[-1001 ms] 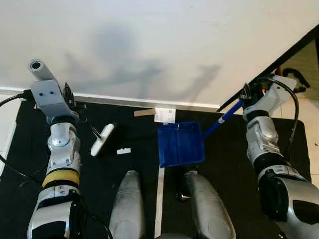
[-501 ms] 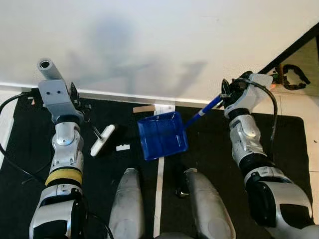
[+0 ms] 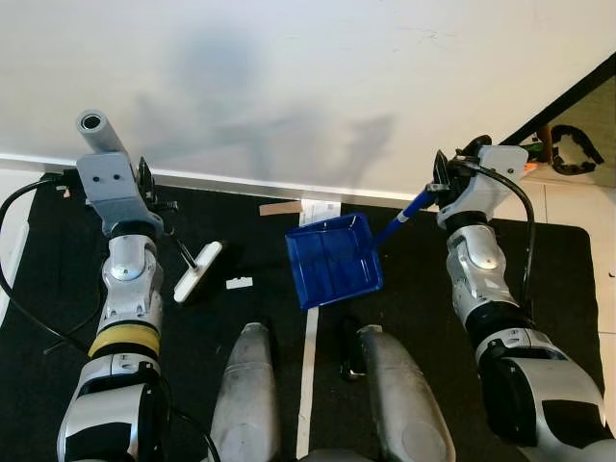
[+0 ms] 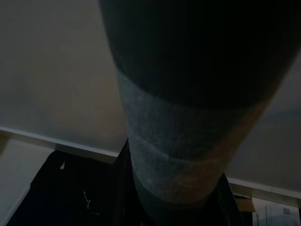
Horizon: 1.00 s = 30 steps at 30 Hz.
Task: Sweep floor
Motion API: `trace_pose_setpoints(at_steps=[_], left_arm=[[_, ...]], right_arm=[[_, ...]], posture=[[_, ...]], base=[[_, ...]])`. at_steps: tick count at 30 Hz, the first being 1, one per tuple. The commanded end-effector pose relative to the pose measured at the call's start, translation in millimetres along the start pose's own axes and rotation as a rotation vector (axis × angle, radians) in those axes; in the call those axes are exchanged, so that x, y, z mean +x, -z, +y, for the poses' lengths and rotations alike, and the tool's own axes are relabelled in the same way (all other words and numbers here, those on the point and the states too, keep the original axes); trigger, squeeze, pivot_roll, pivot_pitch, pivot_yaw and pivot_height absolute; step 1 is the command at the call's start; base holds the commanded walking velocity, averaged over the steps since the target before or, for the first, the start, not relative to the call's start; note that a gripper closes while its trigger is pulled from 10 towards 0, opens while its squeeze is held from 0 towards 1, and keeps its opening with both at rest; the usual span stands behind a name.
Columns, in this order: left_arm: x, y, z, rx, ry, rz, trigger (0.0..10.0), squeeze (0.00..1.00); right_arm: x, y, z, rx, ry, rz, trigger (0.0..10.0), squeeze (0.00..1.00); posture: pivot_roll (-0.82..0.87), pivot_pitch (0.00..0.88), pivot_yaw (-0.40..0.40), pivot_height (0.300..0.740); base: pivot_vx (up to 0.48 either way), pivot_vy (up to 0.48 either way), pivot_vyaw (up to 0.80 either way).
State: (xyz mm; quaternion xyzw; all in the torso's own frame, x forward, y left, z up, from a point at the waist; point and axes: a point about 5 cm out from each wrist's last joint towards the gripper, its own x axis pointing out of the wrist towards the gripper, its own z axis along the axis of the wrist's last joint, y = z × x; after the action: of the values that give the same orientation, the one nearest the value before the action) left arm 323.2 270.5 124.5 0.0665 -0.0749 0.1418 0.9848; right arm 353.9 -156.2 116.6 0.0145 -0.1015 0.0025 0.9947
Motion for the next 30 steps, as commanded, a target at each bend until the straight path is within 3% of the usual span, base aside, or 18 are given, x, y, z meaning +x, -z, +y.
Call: trace_pose_setpoints(at_steps=[1, 7, 10, 14, 22, 25, 26, 29, 30], left_arm=[[-7.4, 12, -2.0, 0.007, 0.013, 0.041, 10.0, 0.00], [-8.4, 17, -5.4, 0.007, -0.004, 0.069, 10.0, 0.00], [-12.1, 22, -19.6, -0.016, -0.005, 0.095, 10.0, 0.00], [-14.2, 24, -27.9, -0.023, 0.005, 0.104, 10.0, 0.00], [-23.0, 31, -62.4, -0.112, -0.082, 0.171, 10.0, 0.00], [-26.4, 30, -87.4, -0.225, -0.126, 0.204, 10.0, 0.00], [-26.4, 30, -87.4, -0.225, -0.126, 0.204, 10.0, 0.00], [-22.9, 14, -133.1, -0.412, -0.113, 0.219, 10.0, 0.00], [-22.9, 14, -133.1, -0.412, -0.113, 0.219, 10.0, 0.00]], right_arm=[[-7.0, 8, 1.0, -0.047, -0.008, 0.020, 10.0, 0.00], [-11.1, 15, 22.4, -0.113, -0.072, 0.044, 10.0, 0.00], [-19.1, 23, 37.1, -0.163, -0.130, 0.057, 10.0, 0.00], [-22.6, 26, 38.9, -0.169, -0.129, 0.066, 10.0, 0.00], [-29.6, 36, 23.8, -0.175, -0.034, 0.119, 10.0, 0.00], [-29.3, 37, 12.0, -0.170, 0.025, 0.132, 10.0, 0.00], [-29.3, 37, 12.0, -0.170, 0.025, 0.132, 10.0, 0.00], [-27.8, 36, -4.4, -0.150, 0.097, 0.145, 10.0, 0.00], [-27.8, 36, -4.4, -0.150, 0.097, 0.145, 10.0, 0.00]], posture=[[0.06, 0.377, -0.075, 0.740], [0.05, 0.380, -0.079, 0.740], [0.05, 0.389, -0.080, 0.740], [0.05, 0.394, -0.077, 0.740], [0.06, 0.403, -0.061, 0.740], [0.06, 0.407, -0.058, 0.740], [0.06, 0.407, -0.058, 0.740], [0.05, 0.414, -0.051, 0.740], [0.05, 0.414, -0.051, 0.740]], base=[[0.000, 0.000, 0.00], [0.000, 0.000, 0.00], [0.000, 0.000, 0.00], [0.000, 0.000, 0.00], [0.000, 0.000, 0.00], [0.000, 0.000, 0.00], [0.000, 0.000, 0.00], [0.000, 0.000, 0.00], [0.000, 0.000, 0.00]])
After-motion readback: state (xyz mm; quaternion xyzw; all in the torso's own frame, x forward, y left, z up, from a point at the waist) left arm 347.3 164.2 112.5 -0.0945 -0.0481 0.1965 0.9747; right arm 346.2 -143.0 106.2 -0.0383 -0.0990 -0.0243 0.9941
